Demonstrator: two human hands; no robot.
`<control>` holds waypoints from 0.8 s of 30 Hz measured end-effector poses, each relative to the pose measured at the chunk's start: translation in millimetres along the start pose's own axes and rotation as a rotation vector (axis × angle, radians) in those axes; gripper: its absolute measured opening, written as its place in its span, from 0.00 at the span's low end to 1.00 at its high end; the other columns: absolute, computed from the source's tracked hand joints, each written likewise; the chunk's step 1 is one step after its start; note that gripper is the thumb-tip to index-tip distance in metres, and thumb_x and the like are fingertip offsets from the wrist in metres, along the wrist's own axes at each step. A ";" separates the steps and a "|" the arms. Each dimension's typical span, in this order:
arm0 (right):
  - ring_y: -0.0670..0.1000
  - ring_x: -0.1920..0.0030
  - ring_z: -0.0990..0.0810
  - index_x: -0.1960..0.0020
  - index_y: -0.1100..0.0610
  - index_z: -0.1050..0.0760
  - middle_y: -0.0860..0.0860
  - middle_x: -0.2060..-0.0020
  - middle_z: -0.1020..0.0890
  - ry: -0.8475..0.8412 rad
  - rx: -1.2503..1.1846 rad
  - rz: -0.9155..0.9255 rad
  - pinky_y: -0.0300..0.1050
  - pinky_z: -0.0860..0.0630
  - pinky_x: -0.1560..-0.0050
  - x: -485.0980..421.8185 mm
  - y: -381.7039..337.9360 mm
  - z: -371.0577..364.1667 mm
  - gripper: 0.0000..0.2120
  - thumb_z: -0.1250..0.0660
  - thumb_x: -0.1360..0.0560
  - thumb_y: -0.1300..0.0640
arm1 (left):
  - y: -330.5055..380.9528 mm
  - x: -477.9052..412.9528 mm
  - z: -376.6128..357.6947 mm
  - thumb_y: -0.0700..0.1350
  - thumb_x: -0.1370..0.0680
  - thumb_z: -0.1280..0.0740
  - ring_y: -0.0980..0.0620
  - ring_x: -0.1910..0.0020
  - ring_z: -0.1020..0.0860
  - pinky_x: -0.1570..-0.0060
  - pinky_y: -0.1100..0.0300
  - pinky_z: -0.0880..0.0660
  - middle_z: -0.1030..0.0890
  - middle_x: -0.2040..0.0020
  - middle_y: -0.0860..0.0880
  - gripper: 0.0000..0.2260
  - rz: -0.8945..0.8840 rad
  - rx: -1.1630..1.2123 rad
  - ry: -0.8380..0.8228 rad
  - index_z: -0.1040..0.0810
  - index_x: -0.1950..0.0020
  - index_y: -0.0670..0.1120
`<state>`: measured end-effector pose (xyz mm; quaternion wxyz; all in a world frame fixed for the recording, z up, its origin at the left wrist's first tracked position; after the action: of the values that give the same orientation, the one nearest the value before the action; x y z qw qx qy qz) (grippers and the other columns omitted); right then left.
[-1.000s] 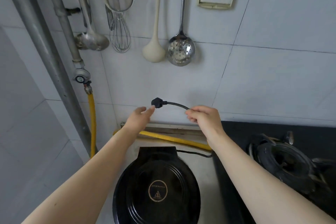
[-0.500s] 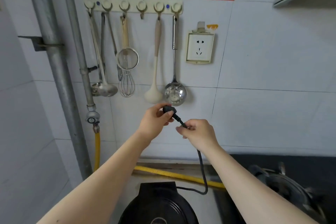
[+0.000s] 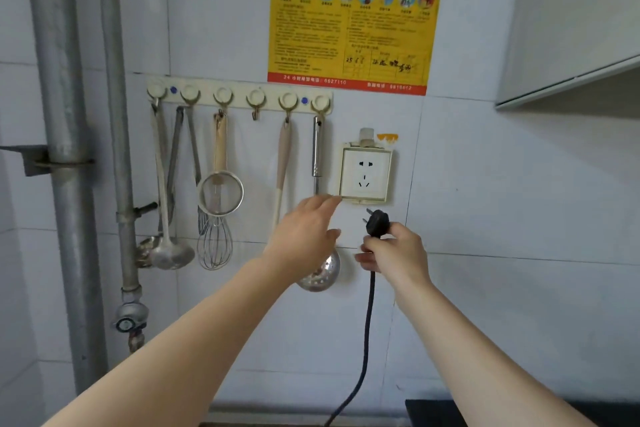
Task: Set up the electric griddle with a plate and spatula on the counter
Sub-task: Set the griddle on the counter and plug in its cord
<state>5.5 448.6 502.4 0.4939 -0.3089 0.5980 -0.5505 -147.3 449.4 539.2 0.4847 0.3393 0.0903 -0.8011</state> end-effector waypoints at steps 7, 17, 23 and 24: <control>0.51 0.65 0.13 0.47 0.56 0.23 0.55 0.54 0.16 0.019 -0.080 0.046 0.50 0.17 0.51 -59.0 -22.8 -7.5 0.11 0.32 0.27 0.53 | -13.9 -50.2 -19.3 0.46 0.20 0.41 0.49 0.23 0.60 0.25 0.49 0.55 0.59 0.21 0.48 0.32 -0.112 -0.442 -0.121 0.56 0.22 0.45; 0.51 0.70 0.15 0.45 0.54 0.31 0.57 0.53 0.16 0.106 0.181 0.246 0.38 0.22 0.70 -94.7 -25.7 -13.7 0.15 0.31 0.25 0.48 | -19.1 -73.3 -52.4 0.45 0.22 0.45 0.50 0.25 0.66 0.27 0.51 0.63 0.67 0.23 0.45 0.35 -0.156 -0.668 -0.197 0.66 0.24 0.42; 0.52 0.74 0.17 0.50 0.55 0.31 0.56 0.61 0.16 0.233 0.212 0.381 0.55 0.18 0.61 -96.5 -26.1 -18.9 0.17 0.27 0.29 0.49 | -20.9 -74.1 -54.1 0.43 0.23 0.44 0.50 0.25 0.66 0.27 0.52 0.62 0.68 0.23 0.45 0.36 -0.164 -0.656 -0.208 0.66 0.24 0.41; 0.51 0.74 0.17 0.50 0.55 0.31 0.56 0.62 0.16 0.251 0.214 0.384 0.54 0.18 0.62 -96.3 -27.2 -19.9 0.18 0.26 0.29 0.49 | -21.1 -74.3 -54.2 0.44 0.23 0.44 0.50 0.25 0.66 0.27 0.52 0.62 0.68 0.23 0.45 0.36 -0.163 -0.652 -0.210 0.66 0.24 0.41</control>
<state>13.2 538.1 550.9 0.5414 -0.0648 0.6405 -0.5408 -118.0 539.1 541.4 0.5087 0.0743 0.3177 -0.7967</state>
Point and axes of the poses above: each hand's wrist, its own x-axis away from the middle knuckle, its own z-axis out of the back of the hand, y = z × x, the point moved 4 cm from there along -x, towards the middle knuckle
